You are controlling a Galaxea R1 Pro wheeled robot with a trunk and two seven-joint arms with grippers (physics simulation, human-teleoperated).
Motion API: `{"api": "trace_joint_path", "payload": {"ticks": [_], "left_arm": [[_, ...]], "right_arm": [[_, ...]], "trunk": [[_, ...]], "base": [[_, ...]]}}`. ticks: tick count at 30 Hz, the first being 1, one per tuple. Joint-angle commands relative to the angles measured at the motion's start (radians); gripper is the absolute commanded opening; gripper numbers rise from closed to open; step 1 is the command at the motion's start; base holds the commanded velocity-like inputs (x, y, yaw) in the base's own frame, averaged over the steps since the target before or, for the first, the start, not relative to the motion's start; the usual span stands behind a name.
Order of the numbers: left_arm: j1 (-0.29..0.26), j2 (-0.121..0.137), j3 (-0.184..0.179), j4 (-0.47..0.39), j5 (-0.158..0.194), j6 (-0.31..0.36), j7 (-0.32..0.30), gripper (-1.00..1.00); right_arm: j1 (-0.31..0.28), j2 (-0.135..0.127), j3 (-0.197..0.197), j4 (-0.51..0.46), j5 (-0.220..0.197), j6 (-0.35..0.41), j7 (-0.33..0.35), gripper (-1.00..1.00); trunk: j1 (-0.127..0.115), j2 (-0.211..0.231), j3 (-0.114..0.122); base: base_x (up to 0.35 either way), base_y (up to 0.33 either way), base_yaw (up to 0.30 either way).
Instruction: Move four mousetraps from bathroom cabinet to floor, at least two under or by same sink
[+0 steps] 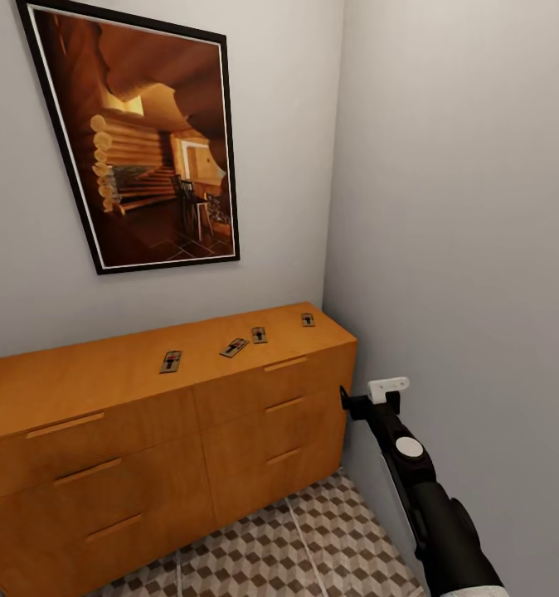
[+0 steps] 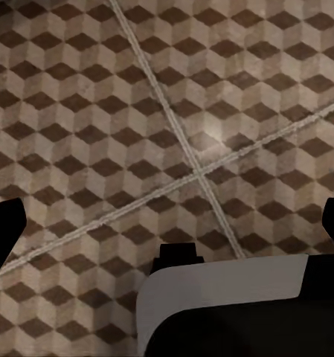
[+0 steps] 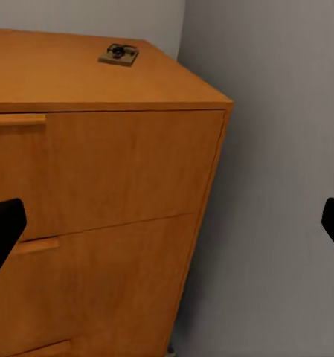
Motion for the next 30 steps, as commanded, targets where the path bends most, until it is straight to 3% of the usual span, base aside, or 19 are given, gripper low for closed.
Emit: {"api": "trace_joint_path", "payload": {"ticks": [1,6,12,21,24,30], "left_arm": [[-0.001,0.0,-0.002,0.008,-0.002,-0.003,0.0,1.0],[-0.001,0.0,-0.002,0.037,-0.004,-0.004,0.0,1.0],[-0.001,-0.002,-0.002,0.048,-0.003,-0.004,0.0,1.0],[-0.001,-0.024,-0.002,0.068,-0.004,-0.004,0.0,1.0],[-0.001,-0.027,-0.002,0.07,-0.004,-0.004,0.0,1.0],[-0.001,-0.03,-0.002,0.072,-0.002,-0.004,0.0,1.0]], "right_arm": [[-0.004,0.001,0.0,-0.002,0.01,0.007,0.0,1.0],[-0.016,0.009,0.0,-0.002,0.009,0.009,-0.002,1.0],[-0.042,0.04,0.0,0.001,0.01,0.011,-0.003,1.0],[-0.099,0.069,0.002,0.03,0.01,0.028,-0.003,1.0],[-0.124,0.083,0.003,0.063,0.01,0.042,-0.003,1.0],[-0.236,0.101,0.003,0.25,0.011,0.05,-0.016,1.0]], "trunk": [[0.0,-0.001,-0.001],[0.0,-0.001,-0.001],[0.0,-0.001,-0.001],[0.0,-0.001,-0.001],[0.0,-0.001,-0.001],[0.0,-0.001,-0.001]], "base": [[0.0,0.0,0.0],[0.0,0.0,0.0],[0.0,0.0,0.0],[0.0,0.0,0.0],[0.0,0.0,0.0],[0.0,0.0,0.0]]}}
